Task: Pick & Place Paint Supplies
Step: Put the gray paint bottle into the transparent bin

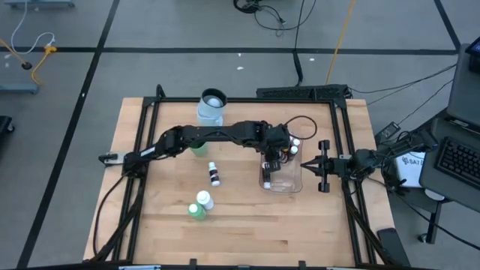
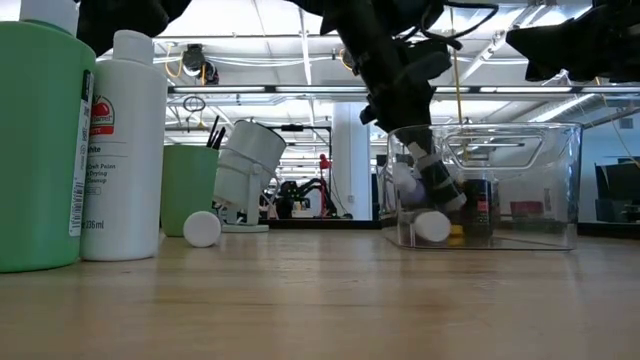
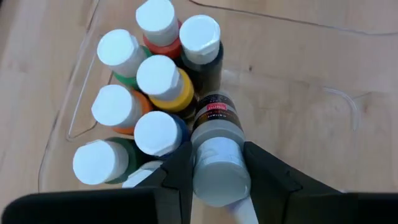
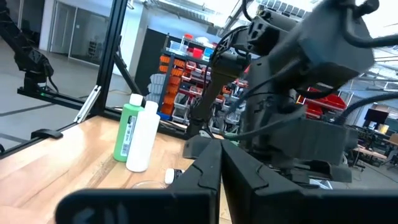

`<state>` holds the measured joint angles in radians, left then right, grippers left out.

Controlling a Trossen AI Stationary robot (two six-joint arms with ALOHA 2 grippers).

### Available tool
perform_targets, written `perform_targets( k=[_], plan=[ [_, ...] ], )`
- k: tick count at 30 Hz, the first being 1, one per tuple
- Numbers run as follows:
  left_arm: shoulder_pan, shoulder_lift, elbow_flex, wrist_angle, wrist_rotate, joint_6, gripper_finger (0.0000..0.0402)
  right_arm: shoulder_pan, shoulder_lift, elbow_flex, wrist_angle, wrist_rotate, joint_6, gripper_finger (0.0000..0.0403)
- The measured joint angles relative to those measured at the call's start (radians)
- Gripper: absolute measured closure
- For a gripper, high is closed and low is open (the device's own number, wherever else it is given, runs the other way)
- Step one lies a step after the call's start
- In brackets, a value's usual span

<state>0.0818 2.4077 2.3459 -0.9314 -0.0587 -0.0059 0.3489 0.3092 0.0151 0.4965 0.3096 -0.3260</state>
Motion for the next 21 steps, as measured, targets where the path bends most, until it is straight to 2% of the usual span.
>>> perform_targets(
  k=[4,7,16,21],
  plan=[
    [0.024,0.000,0.000,0.000,0.050,-0.002,0.0266,0.000,0.000,0.000,0.000,0.000,0.000,0.0398],
    [0.039,0.000,0.000,0.003,0.038,-0.002,0.0253,0.000,0.000,0.000,0.000,0.000,0.000,0.0399],
    [0.056,0.000,0.000,-0.002,0.064,0.004,0.0245,0.000,0.000,0.000,0.000,-0.001,0.006,0.0399],
    [0.056,0.000,0.000,0.002,0.057,0.007,0.0206,0.000,0.000,0.000,0.000,-0.001,0.005,0.0399]
  ],
)
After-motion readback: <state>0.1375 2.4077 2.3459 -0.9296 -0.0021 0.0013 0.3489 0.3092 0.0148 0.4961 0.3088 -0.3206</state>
